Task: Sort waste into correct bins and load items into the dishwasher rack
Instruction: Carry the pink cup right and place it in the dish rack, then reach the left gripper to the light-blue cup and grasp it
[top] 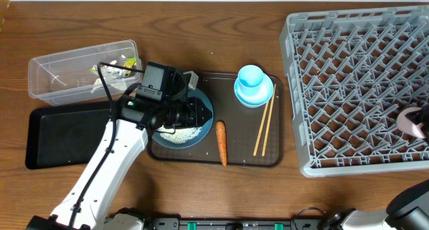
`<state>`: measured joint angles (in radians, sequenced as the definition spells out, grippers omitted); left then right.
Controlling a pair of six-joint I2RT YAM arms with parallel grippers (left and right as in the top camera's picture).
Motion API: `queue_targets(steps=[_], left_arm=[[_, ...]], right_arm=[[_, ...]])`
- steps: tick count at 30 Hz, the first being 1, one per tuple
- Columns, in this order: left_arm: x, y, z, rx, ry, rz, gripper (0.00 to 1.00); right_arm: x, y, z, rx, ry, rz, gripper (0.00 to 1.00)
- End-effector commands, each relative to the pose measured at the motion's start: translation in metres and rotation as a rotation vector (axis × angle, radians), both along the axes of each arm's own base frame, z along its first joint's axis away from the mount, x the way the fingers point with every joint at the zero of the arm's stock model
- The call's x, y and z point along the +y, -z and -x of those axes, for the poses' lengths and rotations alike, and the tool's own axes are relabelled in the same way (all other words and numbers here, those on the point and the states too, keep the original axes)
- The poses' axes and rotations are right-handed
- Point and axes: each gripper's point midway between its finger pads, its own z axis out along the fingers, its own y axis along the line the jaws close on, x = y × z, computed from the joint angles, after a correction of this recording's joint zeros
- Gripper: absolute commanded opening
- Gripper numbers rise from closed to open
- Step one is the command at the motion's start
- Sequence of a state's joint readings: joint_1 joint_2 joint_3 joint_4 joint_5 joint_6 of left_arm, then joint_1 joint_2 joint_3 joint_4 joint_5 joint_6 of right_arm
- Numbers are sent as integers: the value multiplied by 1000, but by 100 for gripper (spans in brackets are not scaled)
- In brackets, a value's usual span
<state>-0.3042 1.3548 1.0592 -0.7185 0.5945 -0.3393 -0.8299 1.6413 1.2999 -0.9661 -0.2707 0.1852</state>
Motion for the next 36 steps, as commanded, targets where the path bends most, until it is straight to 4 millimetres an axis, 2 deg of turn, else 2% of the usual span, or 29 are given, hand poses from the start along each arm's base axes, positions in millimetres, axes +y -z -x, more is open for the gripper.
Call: queue_targets(steps=[1, 4, 7, 13, 15, 18, 23, 26, 29, 31, 34, 36], left_arm=[[1, -6, -2, -27, 6, -10, 31], [1, -6, -2, -28, 8, -10, 31], [1, -6, -2, -28, 8, -10, 31], [1, -6, -2, -25, 8, -11, 31], [1, -6, -1, -23, 8, -12, 31], [1, -6, -1, -30, 16, -15, 32], [8, -2, -6, -48, -4, -58, 33], [10, -4, -16, -91, -19, -73, 36], [4, -13, -31, -167, -20, -48, 40], [-2, -20, -41, -221, -16, -30, 44], [-12, -21, -59, -290, -14, -30, 47], [-17, -16, -69, -316, -15, -43, 48]], right_arm=[[-9, -5, -6, -32, 25, 16, 71], [-11, -6, -8, -40, 25, 24, 86], [-9, -6, -9, -47, 22, 15, 95], [10, -14, -20, -129, -19, -83, 97], [20, -22, -24, -171, -37, -119, 97], [36, -45, -32, -271, -105, -140, 99], [82, -93, -39, -397, -313, -69, 99], [131, -112, -38, -420, -522, -16, 99], [180, -119, -31, -420, -726, -4, 99], [204, -120, -27, -411, -796, -28, 99], [229, -116, -22, -377, -869, -61, 99], [234, -110, -17, -337, -888, -58, 99]])
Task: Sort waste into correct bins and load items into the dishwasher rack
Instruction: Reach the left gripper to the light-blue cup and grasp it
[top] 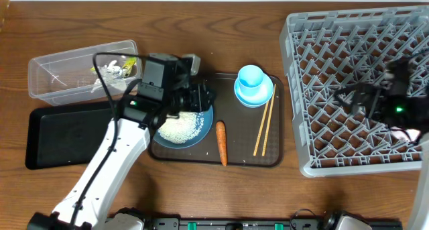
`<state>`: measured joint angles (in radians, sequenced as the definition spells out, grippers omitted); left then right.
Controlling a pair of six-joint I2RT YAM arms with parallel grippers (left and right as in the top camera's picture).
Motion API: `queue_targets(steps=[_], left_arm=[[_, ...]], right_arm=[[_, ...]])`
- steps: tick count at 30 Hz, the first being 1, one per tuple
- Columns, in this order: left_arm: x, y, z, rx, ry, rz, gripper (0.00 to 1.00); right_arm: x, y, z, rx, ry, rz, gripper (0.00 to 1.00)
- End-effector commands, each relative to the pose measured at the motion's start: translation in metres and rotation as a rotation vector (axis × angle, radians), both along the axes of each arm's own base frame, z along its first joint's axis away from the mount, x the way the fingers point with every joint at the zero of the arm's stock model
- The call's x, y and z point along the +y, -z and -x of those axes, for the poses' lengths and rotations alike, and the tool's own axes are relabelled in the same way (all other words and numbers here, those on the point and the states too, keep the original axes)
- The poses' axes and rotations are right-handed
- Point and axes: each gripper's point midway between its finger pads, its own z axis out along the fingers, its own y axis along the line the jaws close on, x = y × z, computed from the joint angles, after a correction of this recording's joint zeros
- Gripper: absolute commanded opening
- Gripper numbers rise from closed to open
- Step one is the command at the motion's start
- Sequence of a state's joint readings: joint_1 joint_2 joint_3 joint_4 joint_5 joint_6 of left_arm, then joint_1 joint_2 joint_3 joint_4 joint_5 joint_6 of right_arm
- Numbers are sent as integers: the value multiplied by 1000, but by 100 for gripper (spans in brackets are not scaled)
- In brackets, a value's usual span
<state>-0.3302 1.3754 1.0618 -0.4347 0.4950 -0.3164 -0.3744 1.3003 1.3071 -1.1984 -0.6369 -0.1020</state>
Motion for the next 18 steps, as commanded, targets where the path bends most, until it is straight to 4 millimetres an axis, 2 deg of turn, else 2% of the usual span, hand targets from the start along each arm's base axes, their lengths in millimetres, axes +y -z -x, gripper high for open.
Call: queue_targets(steps=[1, 6, 13, 18], left_arm=[[-9, 11, -18, -32, -5, -45, 49], [-24, 25, -42, -40, -16, -113, 49], [-48, 31, -74, -41, 16, -181, 49], [-55, 55, -87, -18, 2, -254, 49]], right_arm=[[9, 5, 4, 13, -70, 55, 99], [7, 12, 10, 56, -68, 96, 99], [6, 13, 10, 60, -65, 103, 99], [5, 14, 10, 64, -63, 108, 99]])
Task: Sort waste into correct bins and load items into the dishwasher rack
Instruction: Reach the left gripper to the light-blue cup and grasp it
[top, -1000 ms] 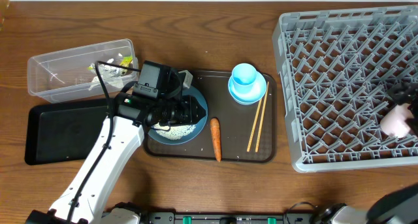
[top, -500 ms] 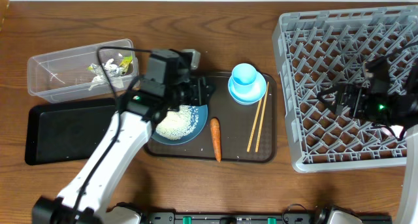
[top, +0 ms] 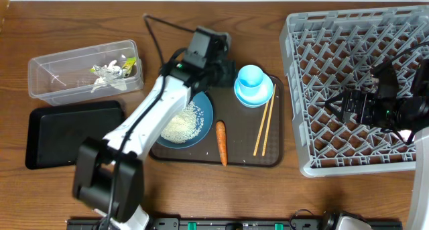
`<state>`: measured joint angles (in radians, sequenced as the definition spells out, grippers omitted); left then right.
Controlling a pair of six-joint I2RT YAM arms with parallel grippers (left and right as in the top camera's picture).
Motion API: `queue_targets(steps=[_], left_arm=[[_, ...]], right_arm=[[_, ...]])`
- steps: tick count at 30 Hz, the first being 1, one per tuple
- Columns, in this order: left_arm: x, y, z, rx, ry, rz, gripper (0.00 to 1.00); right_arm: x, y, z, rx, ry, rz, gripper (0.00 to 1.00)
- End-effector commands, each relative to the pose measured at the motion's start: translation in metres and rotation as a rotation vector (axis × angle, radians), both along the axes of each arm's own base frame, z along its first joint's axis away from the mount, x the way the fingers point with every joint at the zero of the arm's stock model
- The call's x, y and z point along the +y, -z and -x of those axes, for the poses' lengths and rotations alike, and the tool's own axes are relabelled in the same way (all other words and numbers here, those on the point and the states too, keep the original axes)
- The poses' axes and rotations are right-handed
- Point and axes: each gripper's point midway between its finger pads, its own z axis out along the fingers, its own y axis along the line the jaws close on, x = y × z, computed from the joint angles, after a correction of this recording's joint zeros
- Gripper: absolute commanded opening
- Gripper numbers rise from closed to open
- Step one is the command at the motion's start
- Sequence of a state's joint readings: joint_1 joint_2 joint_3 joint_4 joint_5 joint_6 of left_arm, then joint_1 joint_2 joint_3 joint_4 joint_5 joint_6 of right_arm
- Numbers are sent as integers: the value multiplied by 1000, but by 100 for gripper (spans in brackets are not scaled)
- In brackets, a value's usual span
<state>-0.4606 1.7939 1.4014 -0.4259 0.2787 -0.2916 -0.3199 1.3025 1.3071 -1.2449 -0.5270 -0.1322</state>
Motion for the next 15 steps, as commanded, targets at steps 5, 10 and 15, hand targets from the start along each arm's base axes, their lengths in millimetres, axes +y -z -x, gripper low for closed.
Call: queue_targets(steps=[5, 10, 15], left_arm=[[-8, 34, -6, 18, 17, -85, 49], [-21, 49, -7, 20, 38, -87, 49], [-31, 64, -5, 31, 59, -93, 49]], right_arm=[[2, 0, -2, -6, -24, 14, 99], [2, 0, -2, -6, -24, 14, 99], [2, 0, -2, -4, -24, 13, 99]])
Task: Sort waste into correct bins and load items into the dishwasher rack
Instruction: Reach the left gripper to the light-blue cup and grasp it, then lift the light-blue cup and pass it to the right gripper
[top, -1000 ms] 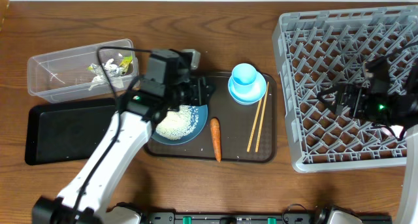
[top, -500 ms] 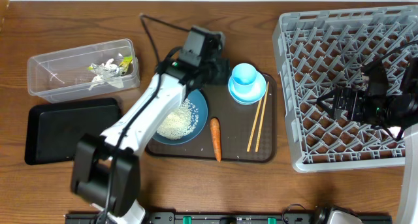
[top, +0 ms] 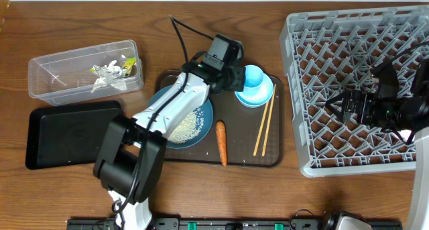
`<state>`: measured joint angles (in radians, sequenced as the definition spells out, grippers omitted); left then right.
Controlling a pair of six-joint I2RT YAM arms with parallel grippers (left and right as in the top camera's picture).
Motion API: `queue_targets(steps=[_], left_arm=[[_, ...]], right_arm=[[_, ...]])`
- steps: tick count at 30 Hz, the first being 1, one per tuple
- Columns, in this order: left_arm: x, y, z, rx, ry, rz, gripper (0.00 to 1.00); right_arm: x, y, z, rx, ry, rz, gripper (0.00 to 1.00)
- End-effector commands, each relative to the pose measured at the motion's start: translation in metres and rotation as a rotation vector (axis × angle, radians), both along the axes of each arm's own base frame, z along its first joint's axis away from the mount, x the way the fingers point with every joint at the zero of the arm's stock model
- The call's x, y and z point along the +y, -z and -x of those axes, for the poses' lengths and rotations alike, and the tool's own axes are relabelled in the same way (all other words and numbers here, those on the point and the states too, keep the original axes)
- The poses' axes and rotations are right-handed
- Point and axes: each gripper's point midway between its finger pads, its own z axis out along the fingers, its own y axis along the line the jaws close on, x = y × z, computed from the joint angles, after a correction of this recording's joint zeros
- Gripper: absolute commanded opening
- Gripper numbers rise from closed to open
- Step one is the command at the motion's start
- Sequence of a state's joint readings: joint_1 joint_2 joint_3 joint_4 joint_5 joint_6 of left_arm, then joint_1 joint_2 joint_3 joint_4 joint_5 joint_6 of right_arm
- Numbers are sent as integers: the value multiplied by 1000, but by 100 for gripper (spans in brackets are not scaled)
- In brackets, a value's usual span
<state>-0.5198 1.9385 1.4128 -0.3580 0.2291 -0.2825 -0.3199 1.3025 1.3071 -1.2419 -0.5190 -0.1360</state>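
Observation:
A brown serving tray (top: 238, 153) holds a blue plate of rice (top: 175, 126), a carrot (top: 220, 142), a pair of chopsticks (top: 263, 127) and a light blue cup (top: 253, 78) on a blue saucer (top: 258, 98). My left gripper (top: 235, 80) is at the cup's left rim; its jaws are too dark to read. My right gripper (top: 335, 106) hovers over the middle of the grey dishwasher rack (top: 315, 49), fingers spread with nothing between them.
A clear plastic bin (top: 60, 62) with wrappers inside stands at the back left. A flat black bin (top: 67, 133) lies in front of it. The left arm's cable loops over the table behind the tray.
My left gripper has shifted right, from over the tray's back edge beside the plate to the cup's left rim. The right arm has stayed where it was.
At first my left gripper was low over the rice plate and a pink thing showed at the rack's right edge. Then the left gripper stood at the plate's back rim and the right arm was over the rack. The left has since moved to the cup.

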Motion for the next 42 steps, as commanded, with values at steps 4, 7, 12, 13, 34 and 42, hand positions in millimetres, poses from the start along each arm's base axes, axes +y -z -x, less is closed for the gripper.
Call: queue_targets(steps=[4, 7, 12, 13, 34, 42], left_arm=[[-12, 20, 2, 11, 37, -30, 44], [-16, 23, 5, 16, 47, -34, 29], [-17, 15, 3, -4, 46, -23, 15], [-16, 12, 2, -10, 44, -20, 13], [-7, -153, 82, 367, 248, 711, 6], [-8, -176, 100, 553, 269, 856, 6]], right_arm=[[4, 0, -1, -2, -23, 3, 99], [4, 0, -1, -3, -23, 4, 99], [4, 0, -1, -3, -23, 4, 99], [4, 0, -1, -2, -23, 4, 99], [50, -28, -4, -235, -350, -128, 99], [120, -40, 12, -451, -728, -262, 98]])
